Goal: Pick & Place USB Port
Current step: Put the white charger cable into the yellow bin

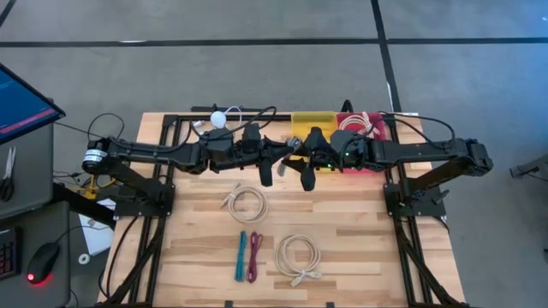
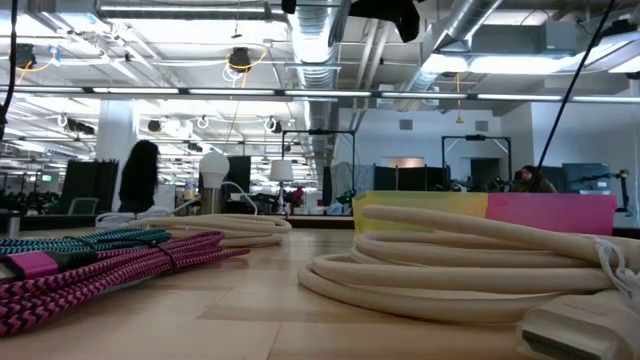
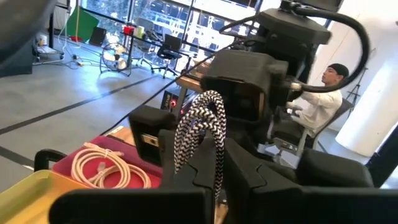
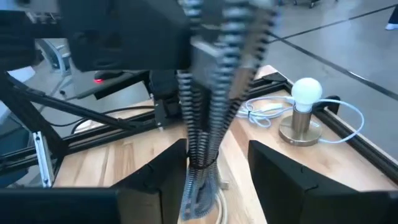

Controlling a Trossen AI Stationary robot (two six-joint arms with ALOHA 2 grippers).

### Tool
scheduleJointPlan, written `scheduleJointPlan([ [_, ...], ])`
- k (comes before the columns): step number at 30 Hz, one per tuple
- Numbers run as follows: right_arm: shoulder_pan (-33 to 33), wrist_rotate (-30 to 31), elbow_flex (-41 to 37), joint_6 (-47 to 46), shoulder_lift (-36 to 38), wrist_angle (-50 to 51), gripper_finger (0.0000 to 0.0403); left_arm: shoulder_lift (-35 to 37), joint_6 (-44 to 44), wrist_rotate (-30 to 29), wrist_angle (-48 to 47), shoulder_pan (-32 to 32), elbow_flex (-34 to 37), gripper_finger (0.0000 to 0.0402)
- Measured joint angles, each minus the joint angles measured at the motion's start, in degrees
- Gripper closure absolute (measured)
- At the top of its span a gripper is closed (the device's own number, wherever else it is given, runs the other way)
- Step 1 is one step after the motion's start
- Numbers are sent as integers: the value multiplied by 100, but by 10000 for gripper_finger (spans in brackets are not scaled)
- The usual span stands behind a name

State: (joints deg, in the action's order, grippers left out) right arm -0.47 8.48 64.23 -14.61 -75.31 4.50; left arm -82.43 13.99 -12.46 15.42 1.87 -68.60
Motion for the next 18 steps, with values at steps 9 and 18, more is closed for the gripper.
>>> scheduleJointPlan([
  [9, 38, -88, 0, 155, 0, 15, 245, 0, 3, -19, 1, 0, 0, 391],
  [18, 45, -97, 0, 494, 0, -3, 386, 0, -1, -41, 4, 0, 0, 391],
])
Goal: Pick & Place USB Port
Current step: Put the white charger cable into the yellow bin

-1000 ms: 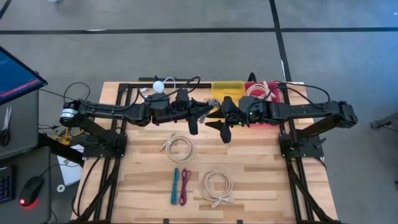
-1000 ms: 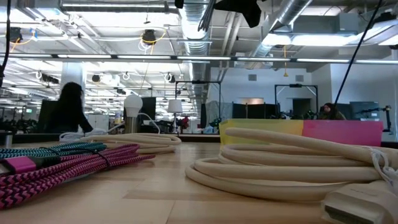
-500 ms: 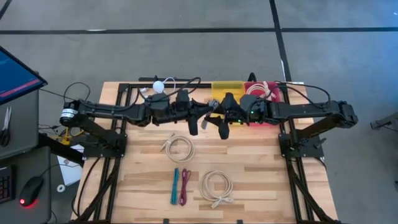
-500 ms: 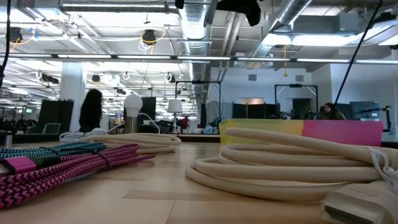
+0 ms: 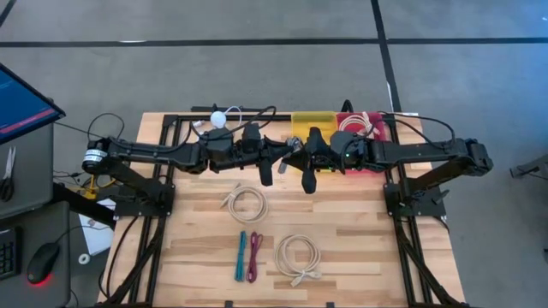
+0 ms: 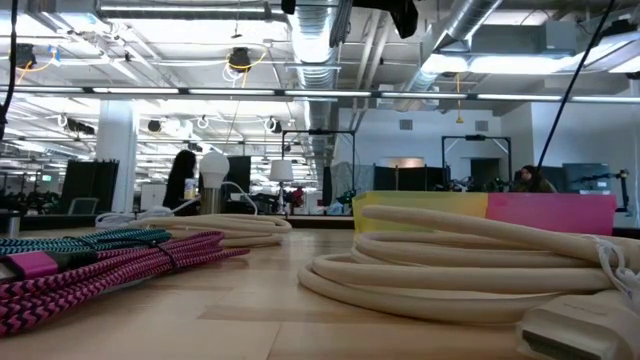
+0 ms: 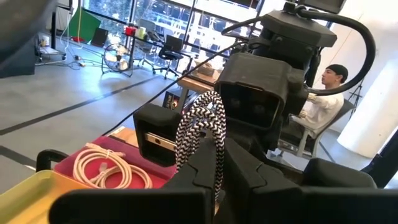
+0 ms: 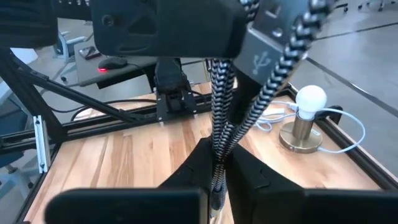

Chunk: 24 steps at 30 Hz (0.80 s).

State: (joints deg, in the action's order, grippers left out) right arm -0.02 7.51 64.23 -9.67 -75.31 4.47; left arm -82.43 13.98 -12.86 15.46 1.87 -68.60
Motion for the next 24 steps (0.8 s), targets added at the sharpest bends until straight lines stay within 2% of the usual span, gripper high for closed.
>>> scheduleJointPlan([
  [4, -2, 0, 0, 5, 0, -1, 383, 0, 2, 4, 1, 0, 0, 383],
  [16, -2, -9, 0, 66, 0, 59, 394, 9, 144, -63, -2, 0, 0, 299],
  [19, -2, -7, -2, 70, 30, 199, 394, 130, 136, -64, -156, 0, 9, 293],
  [24, -65, 28, -17, 123, 179, 511, 394, 603, 129, -86, -970, -2, 7, 292],
])
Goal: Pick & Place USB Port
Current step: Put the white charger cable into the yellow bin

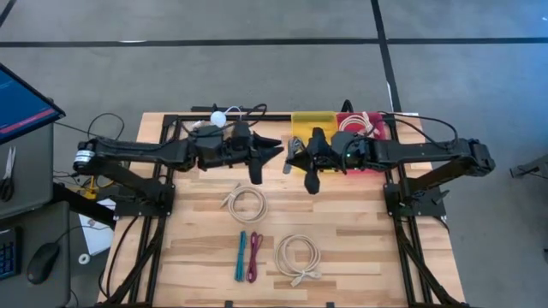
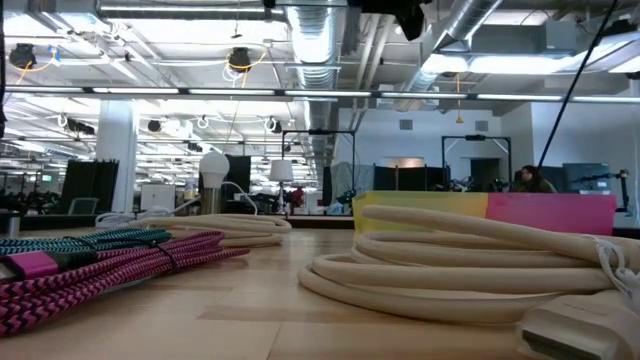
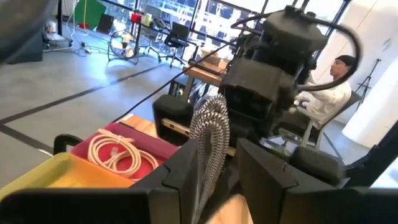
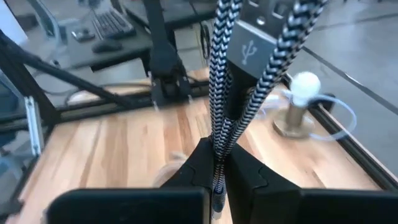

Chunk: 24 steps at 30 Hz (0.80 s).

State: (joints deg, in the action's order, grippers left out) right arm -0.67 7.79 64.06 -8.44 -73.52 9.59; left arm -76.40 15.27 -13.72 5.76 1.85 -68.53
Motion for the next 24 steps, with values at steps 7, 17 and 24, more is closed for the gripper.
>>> scheduleJointPlan([
  [7, -577, 282, 15, -52, 163, 649, 394, 540, 19, 0, -379, 72, -1, 298],
  [17, -1797, 284, 14, -255, -7, 1925, 394, 667, 19, 5, -489, 146, -4, 298],
  [24, -2507, 278, 4, -357, -261, 2509, 394, 665, 19, 5, -494, 146, -5, 298],
])
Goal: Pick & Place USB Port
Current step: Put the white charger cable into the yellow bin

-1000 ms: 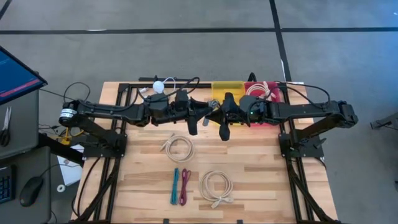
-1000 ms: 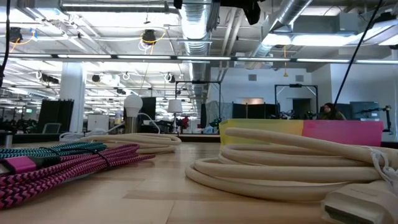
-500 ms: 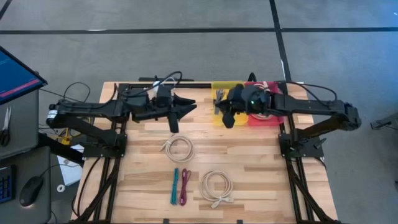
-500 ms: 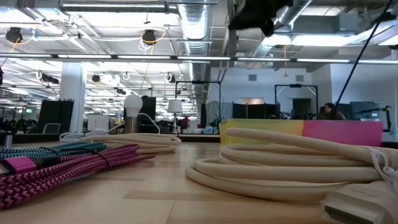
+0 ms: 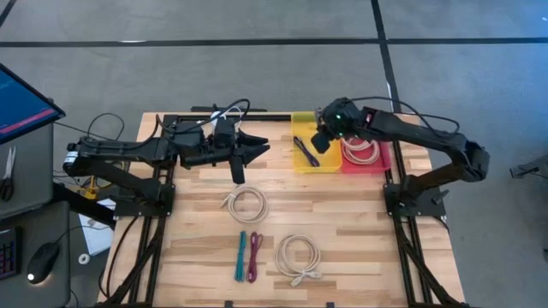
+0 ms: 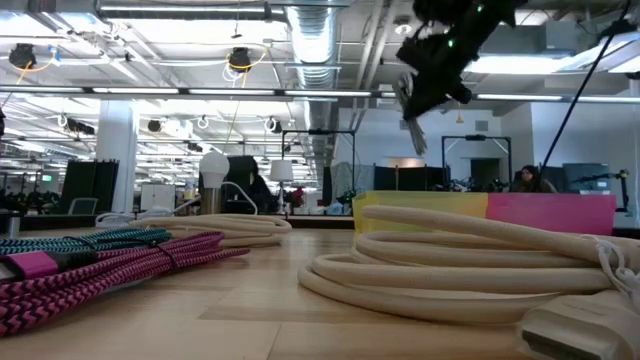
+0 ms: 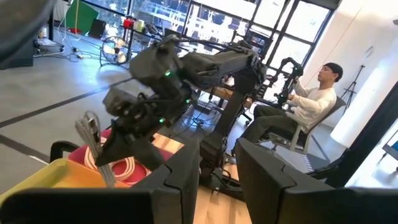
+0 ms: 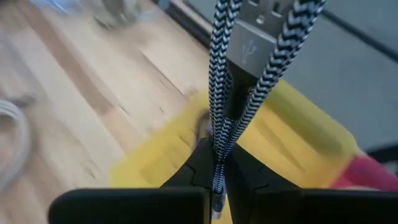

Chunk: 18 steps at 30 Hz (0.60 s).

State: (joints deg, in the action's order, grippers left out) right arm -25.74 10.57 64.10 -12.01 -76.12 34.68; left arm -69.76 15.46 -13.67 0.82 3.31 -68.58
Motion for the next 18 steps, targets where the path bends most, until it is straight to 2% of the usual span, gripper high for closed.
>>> scheduleJointPlan([
  [5, -182, -21, 11, 29, -501, 94, 394, 0, 0, 0, -40, 0, 0, 298],
  [18, -128, -26, 9, 37, -2095, -66, 394, -2, 151, 2, -116, 0, 0, 298],
])
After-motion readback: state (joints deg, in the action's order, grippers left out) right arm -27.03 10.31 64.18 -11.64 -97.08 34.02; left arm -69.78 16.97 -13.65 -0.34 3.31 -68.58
